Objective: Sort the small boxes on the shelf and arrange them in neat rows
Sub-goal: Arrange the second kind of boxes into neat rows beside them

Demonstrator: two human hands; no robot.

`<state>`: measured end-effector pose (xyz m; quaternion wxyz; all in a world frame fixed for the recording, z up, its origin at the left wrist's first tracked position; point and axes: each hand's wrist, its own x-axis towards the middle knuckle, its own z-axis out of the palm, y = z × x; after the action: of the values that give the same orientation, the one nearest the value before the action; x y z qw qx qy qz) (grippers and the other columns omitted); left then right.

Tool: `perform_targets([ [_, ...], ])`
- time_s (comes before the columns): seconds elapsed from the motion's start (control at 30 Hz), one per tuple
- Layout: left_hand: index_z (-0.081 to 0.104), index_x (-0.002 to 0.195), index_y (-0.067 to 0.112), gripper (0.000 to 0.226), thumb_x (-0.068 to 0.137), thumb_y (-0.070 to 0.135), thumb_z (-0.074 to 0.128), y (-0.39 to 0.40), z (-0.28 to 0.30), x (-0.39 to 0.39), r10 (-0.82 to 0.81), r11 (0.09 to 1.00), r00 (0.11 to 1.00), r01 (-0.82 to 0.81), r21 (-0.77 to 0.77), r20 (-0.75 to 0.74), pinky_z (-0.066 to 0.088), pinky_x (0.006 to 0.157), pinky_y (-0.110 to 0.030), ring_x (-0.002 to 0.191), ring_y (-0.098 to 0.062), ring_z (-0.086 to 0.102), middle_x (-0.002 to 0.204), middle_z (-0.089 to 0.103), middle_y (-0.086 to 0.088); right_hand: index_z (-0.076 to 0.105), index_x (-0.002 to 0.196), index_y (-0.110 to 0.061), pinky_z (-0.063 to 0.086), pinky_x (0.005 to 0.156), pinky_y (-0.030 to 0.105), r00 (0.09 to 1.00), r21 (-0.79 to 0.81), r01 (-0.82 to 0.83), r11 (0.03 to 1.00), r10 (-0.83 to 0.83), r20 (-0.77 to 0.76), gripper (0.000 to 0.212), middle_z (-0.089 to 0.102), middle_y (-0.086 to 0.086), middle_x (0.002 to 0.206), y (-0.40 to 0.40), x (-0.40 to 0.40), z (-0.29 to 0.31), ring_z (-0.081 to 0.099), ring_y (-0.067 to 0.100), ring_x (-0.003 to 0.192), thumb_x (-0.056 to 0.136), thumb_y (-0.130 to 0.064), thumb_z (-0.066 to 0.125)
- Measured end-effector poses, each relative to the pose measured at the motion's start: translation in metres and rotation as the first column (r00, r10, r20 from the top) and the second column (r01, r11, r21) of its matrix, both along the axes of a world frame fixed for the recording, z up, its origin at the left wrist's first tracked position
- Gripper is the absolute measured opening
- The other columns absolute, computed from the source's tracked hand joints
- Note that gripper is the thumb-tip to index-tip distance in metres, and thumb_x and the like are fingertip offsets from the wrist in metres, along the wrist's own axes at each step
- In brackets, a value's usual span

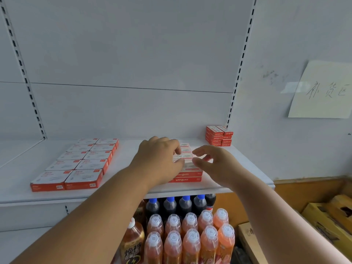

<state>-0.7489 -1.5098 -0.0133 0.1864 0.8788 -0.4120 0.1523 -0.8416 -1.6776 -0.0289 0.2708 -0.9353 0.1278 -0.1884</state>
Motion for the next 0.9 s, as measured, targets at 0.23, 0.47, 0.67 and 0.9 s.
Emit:
perform_targets([
  [0.23, 0.059, 0.108, 0.033, 0.019, 0.089, 0.033, 0.055, -0.067, 0.023, -0.001, -0.019, 0.998, 0.986, 0.027, 0.049, -0.166, 0.048, 0.089, -0.033, 0.103, -0.015, 0.053, 0.109, 0.062, 0.012, 0.068, 0.108, -0.025, 0.04, 0.076, 0.023, 0.988, 0.066, 0.077, 0.995, -0.085, 0.127, 0.018, 0.062, -0.014, 0.098, -0.064, 0.013, 0.002, 0.055, 0.004, 0.085, 0.092, -0.029, 0.062],
  [0.47, 0.064, 0.094, 0.026, 0.007, 0.089, 0.029, 0.062, -0.152, 0.043, 0.013, 0.024, 1.0, 0.921, -0.017, 0.021, -0.388, 0.048, 0.075, -0.029, 0.089, -0.018, 0.06, 0.1, 0.065, 0.003, 0.064, 0.115, -0.028, 0.046, 0.067, 0.027, 0.972, 0.093, 0.173, 0.981, -0.185, 0.144, 0.024, 0.056, 0.005, 0.116, -0.149, 0.049, 0.018, 0.06, 0.021, 0.089, 0.092, -0.025, 0.058],
  [0.67, 0.062, 0.086, 0.008, 0.029, 0.097, 0.03, 0.048, -0.219, 0.028, 0.047, 0.254, 0.967, 0.898, -0.232, 0.104, -0.359, 0.04, 0.066, -0.03, 0.094, -0.033, 0.064, 0.101, 0.07, -0.016, 0.058, 0.117, -0.025, 0.039, 0.051, 0.022, 0.983, 0.145, 0.181, 0.973, -0.173, -0.065, 0.028, 0.057, 0.009, 0.117, -0.199, 0.084, 0.011, 0.061, 0.025, 0.083, 0.09, -0.031, 0.056],
  [0.9, 0.061, 0.079, 0.01, 0.047, 0.094, 0.053, 0.048, -0.247, 0.011, 0.06, 0.44, 0.896, 0.807, -0.422, 0.137, -0.394, 0.039, 0.066, -0.029, 0.079, -0.029, 0.061, 0.073, 0.062, -0.007, 0.047, 0.121, -0.02, 0.049, 0.063, 0.032, 0.994, 0.424, 0.11, 0.899, -0.103, -0.039, 0.038, 0.063, 0.003, 0.097, -0.219, 0.09, 0.004, 0.062, 0.024, 0.08, 0.084, -0.022, 0.059],
])
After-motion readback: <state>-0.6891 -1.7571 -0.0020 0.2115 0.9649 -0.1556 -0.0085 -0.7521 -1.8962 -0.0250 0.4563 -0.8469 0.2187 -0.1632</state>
